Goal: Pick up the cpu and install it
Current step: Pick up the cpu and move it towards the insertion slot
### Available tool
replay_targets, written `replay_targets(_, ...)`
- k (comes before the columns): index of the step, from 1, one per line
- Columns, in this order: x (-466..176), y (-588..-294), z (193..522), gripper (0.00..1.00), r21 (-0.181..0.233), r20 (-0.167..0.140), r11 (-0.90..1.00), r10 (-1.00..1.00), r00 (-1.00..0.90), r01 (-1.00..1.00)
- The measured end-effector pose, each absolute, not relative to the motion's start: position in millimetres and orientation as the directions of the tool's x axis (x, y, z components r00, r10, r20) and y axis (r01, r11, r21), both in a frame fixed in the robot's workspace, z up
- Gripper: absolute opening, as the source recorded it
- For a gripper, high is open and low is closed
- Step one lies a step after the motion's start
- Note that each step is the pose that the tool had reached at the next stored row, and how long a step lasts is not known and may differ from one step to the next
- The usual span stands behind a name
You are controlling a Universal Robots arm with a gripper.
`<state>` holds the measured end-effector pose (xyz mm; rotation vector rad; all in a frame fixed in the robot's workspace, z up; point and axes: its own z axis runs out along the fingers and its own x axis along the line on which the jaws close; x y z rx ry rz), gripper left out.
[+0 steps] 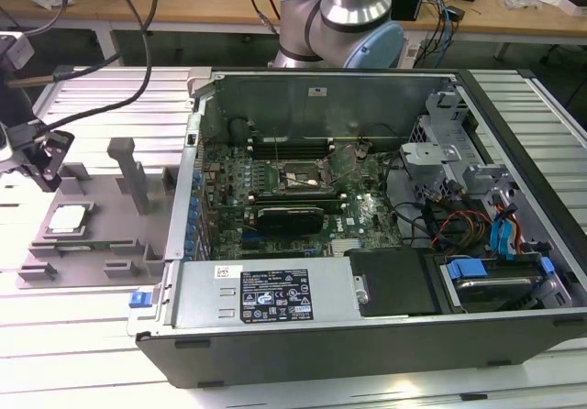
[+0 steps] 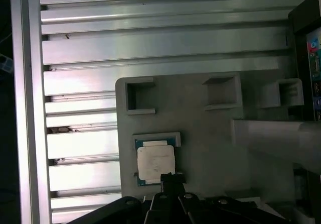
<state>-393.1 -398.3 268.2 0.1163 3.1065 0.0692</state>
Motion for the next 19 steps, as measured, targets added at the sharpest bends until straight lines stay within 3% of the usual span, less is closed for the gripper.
replay_targets(19, -399.9, -397.8, 216.5, 0.11, 0.046, -0.03, 0.997, 0.069, -0.997, 0.068)
